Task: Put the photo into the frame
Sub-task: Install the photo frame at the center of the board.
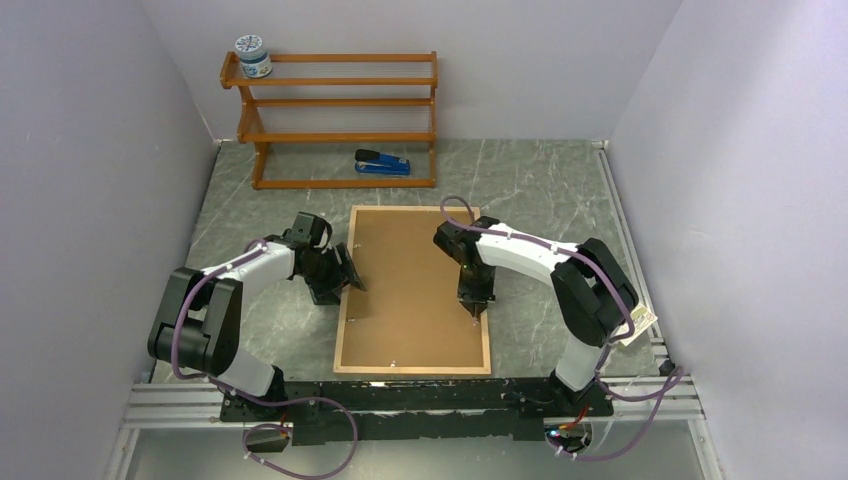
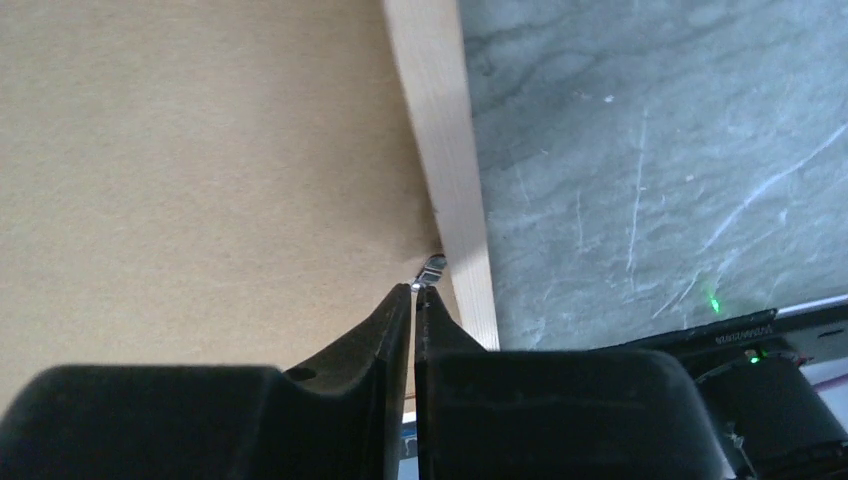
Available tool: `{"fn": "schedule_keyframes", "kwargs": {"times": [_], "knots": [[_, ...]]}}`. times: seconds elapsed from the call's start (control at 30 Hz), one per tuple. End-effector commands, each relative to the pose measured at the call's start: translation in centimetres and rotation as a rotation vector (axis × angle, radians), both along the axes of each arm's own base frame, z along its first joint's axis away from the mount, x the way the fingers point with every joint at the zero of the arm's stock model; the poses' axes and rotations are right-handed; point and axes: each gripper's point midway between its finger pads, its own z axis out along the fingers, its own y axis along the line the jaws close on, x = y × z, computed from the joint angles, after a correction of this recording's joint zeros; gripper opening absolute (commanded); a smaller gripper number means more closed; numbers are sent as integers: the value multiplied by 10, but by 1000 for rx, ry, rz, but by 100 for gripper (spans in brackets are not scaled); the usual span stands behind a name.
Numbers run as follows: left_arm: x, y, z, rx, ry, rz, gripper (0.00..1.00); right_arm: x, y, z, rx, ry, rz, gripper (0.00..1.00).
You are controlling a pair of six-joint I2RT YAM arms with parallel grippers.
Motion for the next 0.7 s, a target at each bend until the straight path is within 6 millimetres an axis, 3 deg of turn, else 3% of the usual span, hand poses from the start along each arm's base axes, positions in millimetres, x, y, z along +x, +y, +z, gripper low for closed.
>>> {"fn": "schedule_keyframes", "kwargs": {"times": [0.0, 0.1, 0.37, 0.5, 0.67], "knots": [[-1, 3, -10, 31, 15, -1, 73, 3, 9, 4, 35, -5, 9, 17], [0, 5, -8, 38, 10, -2, 73, 4, 12, 3, 57, -21, -3, 30], [-2, 5, -8, 38, 13, -6, 73, 5, -6, 14, 28, -124, -59, 52], [-2, 4, -9, 32, 18, -7, 73, 1, -10, 14, 52, -160, -96, 59], [-2, 1, -8, 15, 18, -9, 73, -3, 0, -4, 158, -191, -121, 61]]}}
